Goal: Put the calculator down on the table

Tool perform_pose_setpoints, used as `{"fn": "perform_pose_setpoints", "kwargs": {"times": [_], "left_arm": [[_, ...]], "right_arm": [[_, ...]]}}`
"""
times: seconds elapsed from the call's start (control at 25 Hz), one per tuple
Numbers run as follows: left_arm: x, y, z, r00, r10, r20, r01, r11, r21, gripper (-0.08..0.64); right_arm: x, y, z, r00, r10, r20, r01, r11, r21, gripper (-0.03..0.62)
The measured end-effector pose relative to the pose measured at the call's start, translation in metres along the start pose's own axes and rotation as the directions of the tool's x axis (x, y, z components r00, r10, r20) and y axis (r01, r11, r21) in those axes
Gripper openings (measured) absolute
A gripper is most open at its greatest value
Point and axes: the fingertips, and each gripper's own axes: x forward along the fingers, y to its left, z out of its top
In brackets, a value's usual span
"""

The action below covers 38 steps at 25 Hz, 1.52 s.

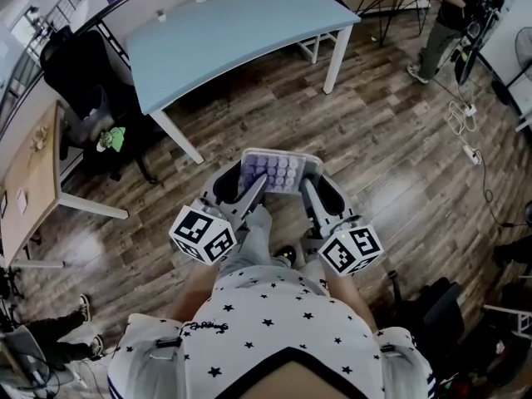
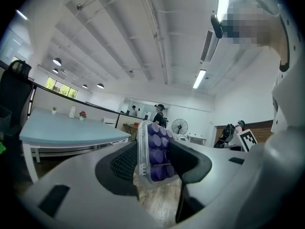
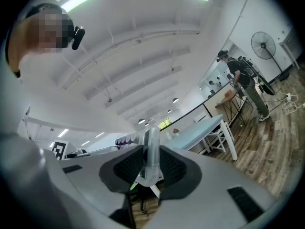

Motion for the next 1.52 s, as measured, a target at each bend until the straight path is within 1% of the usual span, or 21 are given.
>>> {"fn": "perform_pose_setpoints", "kwargs": {"times": [0.24, 0.48, 0.76, 1.12, 1.52], "left_arm": [[0.016, 0.000, 0.000, 1.000, -0.016, -0.008, 0.016, 1.000, 0.001, 0.213], [0.034, 0.005, 0.006, 0.999, -0.032, 0.005, 0.032, 0.999, 0.005, 0.215], [0.050, 0.023, 0.009, 0.999, -0.020, 0.029, 0.020, 1.000, -0.008, 0.215], [0.080, 0.062, 0.014, 0.999, -0.023, 0.033, 0.024, 0.999, -0.041, 0.215], [0.127, 0.117, 0.035, 0.999, -0.043, 0.029, 0.045, 0.998, -0.047, 0.215]], "right_arm": [[0.002, -0.014, 0.005, 1.000, -0.023, 0.005, 0.023, 1.000, 0.003, 0.100], [0.011, -0.025, 0.015, 0.999, -0.033, 0.018, 0.033, 0.999, -0.009, 0.100], [0.034, -0.037, 0.020, 1.000, -0.022, -0.001, 0.022, 0.999, -0.033, 0.100], [0.078, -0.056, 0.024, 0.999, -0.040, -0.026, 0.038, 0.998, -0.047, 0.101], [0.145, -0.083, 0.037, 0.997, -0.073, -0.033, 0.071, 0.996, -0.046, 0.101]]}}
